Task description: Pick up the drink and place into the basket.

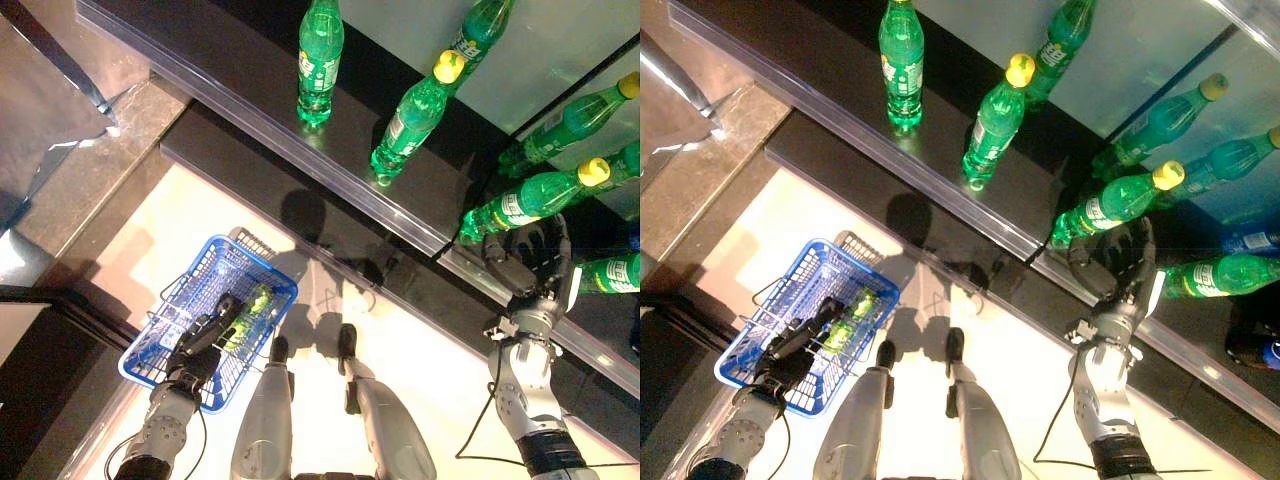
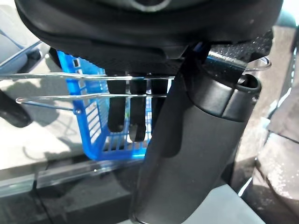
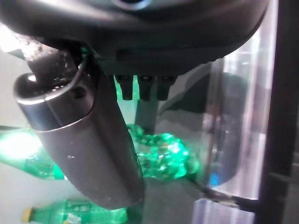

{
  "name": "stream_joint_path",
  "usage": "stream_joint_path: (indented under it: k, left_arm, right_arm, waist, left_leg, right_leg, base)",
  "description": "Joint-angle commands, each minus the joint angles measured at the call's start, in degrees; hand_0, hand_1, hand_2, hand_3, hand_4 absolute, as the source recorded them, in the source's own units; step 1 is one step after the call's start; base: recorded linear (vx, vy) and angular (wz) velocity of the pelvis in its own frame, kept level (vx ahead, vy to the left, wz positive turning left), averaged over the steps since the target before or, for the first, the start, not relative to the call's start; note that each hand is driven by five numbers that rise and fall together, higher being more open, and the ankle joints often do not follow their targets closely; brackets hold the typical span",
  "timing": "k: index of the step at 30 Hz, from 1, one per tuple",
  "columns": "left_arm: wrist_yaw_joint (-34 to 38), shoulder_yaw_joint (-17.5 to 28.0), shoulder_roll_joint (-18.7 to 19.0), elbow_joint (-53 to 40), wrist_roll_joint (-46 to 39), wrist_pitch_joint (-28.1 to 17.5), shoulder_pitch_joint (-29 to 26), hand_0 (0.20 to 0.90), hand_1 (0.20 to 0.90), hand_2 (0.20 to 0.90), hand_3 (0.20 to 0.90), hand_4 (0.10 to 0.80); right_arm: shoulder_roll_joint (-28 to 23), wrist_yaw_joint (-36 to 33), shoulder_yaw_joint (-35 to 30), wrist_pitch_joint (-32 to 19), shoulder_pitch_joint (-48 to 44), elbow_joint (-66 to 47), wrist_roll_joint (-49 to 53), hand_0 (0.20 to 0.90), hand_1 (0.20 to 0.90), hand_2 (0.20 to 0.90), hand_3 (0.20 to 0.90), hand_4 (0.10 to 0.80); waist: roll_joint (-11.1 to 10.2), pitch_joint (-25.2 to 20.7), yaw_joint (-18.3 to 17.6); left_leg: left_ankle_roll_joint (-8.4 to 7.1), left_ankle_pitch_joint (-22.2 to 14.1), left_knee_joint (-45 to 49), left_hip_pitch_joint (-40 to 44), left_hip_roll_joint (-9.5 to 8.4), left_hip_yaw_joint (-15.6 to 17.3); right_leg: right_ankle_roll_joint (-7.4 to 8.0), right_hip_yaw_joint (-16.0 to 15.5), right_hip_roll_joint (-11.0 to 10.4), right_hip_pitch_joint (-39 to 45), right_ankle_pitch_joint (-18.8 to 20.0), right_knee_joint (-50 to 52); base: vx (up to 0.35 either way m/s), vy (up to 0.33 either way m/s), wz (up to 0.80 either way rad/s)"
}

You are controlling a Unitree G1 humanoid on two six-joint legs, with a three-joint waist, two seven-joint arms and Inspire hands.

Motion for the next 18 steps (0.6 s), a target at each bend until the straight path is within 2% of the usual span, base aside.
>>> stream_joint_path:
  k: [1,18]
  left_arm:
    - [-7.3,4.1,6.4,-9.0,0.5,-8.1,-1.8,0.300,0.300,0.300,0.200,0.100]
    - [-6.5,4.3,6.0,-7.1,2.4,-6.7,-6.4,0.300,0.300,0.300,0.200,0.100]
  right_arm:
    - [-2.8,-2.7,-1.2,-6.4,-4.0,-5.2,-1.5,0.900,0.900,0.900,0.900,0.800]
    - [-1.3,-2.1,-2.8,-5.1,-10.6,-3.6,3.4,0.900,0.900,0.900,0.900,0.800]
  waist:
    - [1.1,-3.9,1.4]
    - [0.9,-3.5,2.2]
  left_leg:
    - [1.01,2.7,-7.0,1.2,-5.05,-2.5]
    - [0.10,3.0,-8.8,1.0,-4.90,-3.5]
  right_leg:
    - [6.67,-2.0,1.9,2.8,-7.5,5.0]
    - [6.67,-2.8,1.6,3.0,-7.5,3.0]
  base:
    - [-0.017,-0.040,-0.01]
    - [-0.002,-0.005,0.00]
